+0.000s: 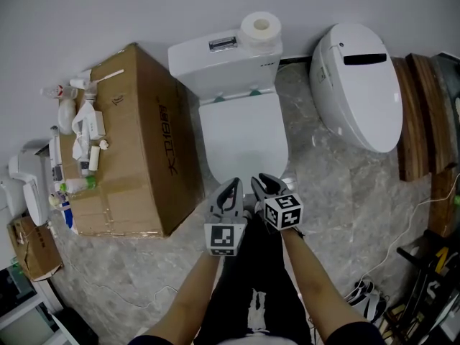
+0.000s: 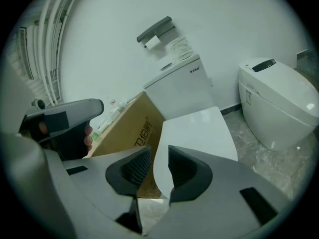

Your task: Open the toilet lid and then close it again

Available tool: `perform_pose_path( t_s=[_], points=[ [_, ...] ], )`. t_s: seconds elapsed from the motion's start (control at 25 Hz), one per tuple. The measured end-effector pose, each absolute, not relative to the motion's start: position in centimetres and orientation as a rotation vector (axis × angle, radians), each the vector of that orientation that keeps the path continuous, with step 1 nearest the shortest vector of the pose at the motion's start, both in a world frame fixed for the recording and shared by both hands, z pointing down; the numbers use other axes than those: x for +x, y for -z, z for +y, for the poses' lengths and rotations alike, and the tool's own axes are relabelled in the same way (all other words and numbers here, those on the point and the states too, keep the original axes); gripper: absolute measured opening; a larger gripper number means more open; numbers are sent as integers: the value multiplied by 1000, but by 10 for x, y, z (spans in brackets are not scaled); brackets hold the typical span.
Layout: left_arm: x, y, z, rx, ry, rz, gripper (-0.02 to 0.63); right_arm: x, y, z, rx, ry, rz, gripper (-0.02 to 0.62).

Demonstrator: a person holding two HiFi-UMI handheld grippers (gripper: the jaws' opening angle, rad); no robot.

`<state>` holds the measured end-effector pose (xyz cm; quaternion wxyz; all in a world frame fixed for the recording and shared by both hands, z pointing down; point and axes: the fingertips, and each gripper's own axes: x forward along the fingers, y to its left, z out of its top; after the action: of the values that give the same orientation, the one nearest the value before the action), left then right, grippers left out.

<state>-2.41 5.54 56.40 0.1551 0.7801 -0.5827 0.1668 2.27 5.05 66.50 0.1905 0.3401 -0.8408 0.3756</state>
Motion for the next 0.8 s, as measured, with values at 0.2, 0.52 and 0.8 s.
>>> perform_pose_path(
  t_s=[0.2, 0.52, 0.8],
  points=[
    [-21, -578, 56, 2224, -501, -1662, 2, 28, -694, 55, 931, -1072, -2320, 89],
    [-16, -593, 56, 2223, -529, -1641, 2, 40, -728, 55, 951, -1128, -2233, 94],
    [-9, -610, 58, 2232, -577, -1613, 2, 58, -758, 60, 1028, -1235, -2135, 100]
  ],
)
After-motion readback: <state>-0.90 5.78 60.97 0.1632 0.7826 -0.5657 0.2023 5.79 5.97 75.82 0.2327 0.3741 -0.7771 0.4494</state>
